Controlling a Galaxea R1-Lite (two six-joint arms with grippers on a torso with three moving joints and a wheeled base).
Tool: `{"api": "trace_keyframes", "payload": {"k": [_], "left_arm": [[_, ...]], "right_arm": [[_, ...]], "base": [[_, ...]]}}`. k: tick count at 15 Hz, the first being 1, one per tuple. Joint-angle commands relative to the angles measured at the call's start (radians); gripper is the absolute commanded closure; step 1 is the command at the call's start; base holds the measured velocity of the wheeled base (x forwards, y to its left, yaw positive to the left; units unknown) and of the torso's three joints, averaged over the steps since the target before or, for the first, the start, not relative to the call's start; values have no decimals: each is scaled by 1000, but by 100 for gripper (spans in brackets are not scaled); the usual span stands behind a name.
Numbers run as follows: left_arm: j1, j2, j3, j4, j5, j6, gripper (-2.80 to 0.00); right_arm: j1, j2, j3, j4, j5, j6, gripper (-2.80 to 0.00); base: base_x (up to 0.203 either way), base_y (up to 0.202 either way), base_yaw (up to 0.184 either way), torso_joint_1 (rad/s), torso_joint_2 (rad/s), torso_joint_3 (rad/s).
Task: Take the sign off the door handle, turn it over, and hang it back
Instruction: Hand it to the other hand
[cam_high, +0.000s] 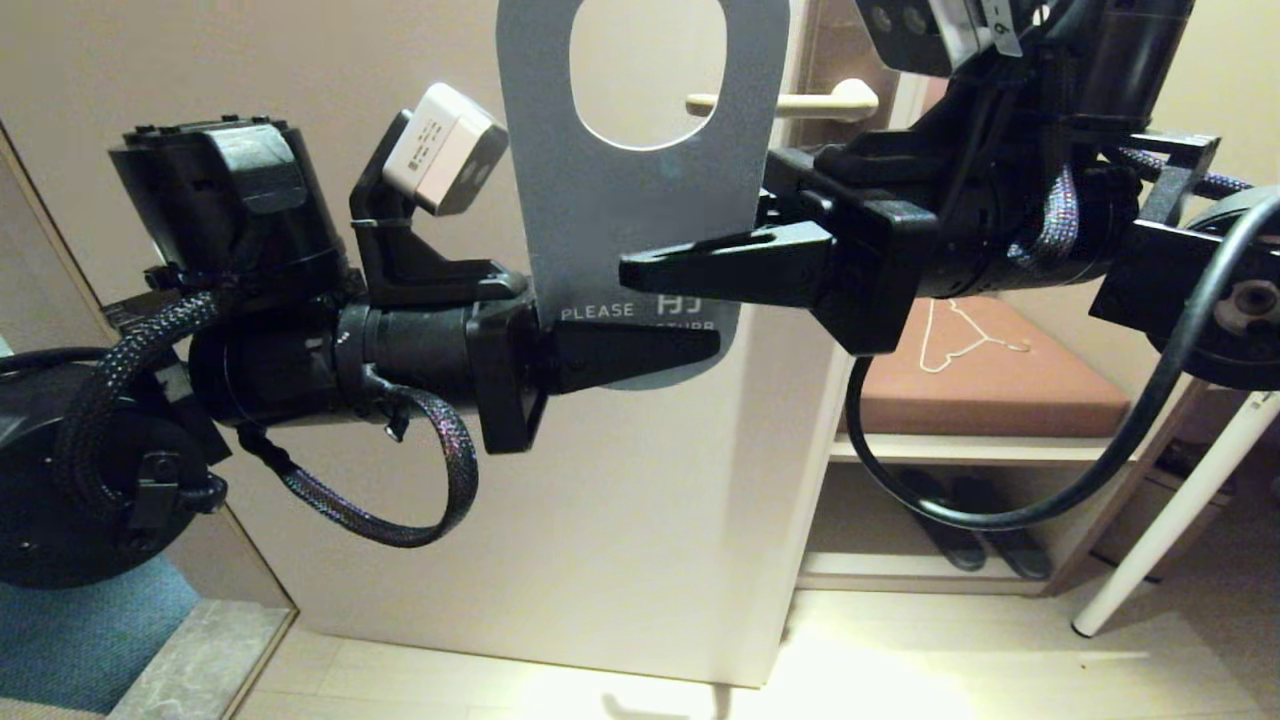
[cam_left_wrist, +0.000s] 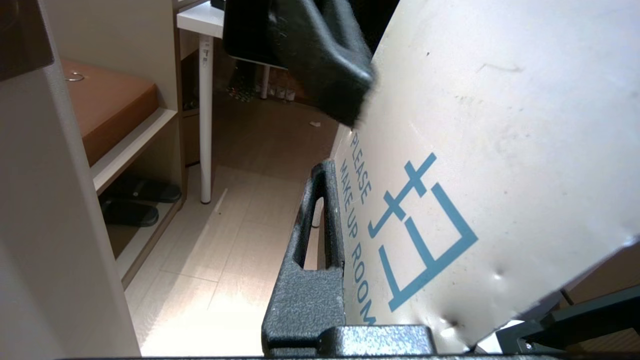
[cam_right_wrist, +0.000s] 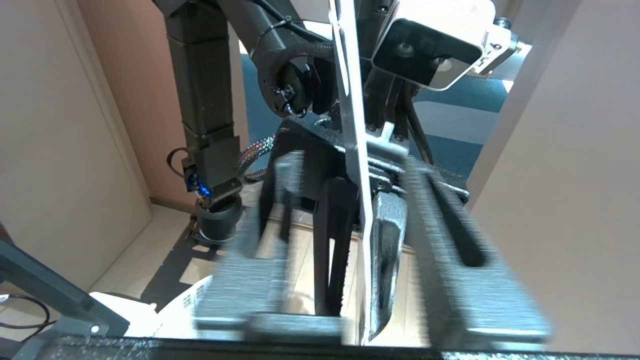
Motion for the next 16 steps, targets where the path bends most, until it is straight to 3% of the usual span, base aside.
{"api": "trace_keyframes", "payload": {"k": [1, 9, 16], "left_arm": [[0, -1, 0, -3, -5, -2, 0], [6, -33, 4, -1, -2, -5, 0], [82, -115, 64, 1, -4, -7, 0]], "right_arm": [[-1, 0, 0, -5, 6, -1, -280], [-41, -22, 1, -3, -4, 20, -280], [-128, -121, 61, -2, -16, 45, -280]], "base": [[0, 0, 0, 0, 0, 0], [0, 0, 0, 0, 0, 0], [0, 0, 0, 0, 0, 0]]}}
